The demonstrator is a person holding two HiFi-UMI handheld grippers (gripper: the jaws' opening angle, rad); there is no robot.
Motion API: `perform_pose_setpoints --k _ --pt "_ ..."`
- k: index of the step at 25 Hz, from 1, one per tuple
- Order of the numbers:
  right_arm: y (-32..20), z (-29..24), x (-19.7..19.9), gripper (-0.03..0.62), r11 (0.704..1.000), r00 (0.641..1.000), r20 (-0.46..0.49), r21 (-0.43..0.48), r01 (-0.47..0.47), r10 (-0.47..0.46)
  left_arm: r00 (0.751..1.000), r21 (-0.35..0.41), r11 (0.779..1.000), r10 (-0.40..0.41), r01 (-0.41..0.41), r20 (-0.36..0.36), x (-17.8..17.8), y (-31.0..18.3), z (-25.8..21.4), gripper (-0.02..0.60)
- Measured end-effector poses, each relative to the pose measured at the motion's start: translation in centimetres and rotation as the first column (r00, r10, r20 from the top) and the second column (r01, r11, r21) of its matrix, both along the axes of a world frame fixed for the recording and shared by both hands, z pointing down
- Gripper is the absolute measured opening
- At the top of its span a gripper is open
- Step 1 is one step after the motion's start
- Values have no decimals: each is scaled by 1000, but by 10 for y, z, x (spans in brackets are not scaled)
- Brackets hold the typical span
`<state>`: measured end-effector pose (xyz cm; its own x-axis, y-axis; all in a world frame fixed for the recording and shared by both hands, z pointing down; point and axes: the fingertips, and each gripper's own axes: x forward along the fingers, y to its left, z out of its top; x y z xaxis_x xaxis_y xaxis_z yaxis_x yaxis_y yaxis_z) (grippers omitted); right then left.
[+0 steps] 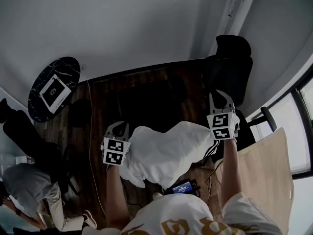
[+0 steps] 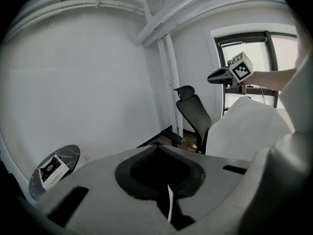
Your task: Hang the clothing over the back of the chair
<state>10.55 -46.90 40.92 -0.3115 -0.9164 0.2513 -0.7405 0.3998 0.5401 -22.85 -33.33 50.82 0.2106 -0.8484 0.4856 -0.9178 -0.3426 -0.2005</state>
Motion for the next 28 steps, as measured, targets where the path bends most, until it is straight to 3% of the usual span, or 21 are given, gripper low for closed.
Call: perform_pose_setpoints --k 3,6,10,13,19,23,28 --pt "-1 -8 11 43 999 999 -36 43 -31 33 1000 8 1000 -7 7 -7 -1 10 -1 21" --pt "4 -14 21 40 997 998 -6 57 -56 57 1000 12 1000 -18 19 -16 -2 21 -1 21" --pt "34 -9 8 14 998 984 176 -56 33 -23 997 23 998 -65 66 -43 -11 33 -1 21" --pt "65 2 -15 12 978 931 357 -156 141 -77 988 22 992 -122 125 -99 -24 42 -8 21" --pt "129 8 -40 12 954 859 501 -192 228 -104 978 44 995 -81 91 -193 6 69 -19 21" --pt "168 14 -63 12 946 873 458 -172 274 -169 973 92 994 -35 57 -229 31 87 -27 21" --pt "210 7 -64 12 949 865 466 -145 281 -185 966 231 972 30 31 -255 63 111 -57 21"
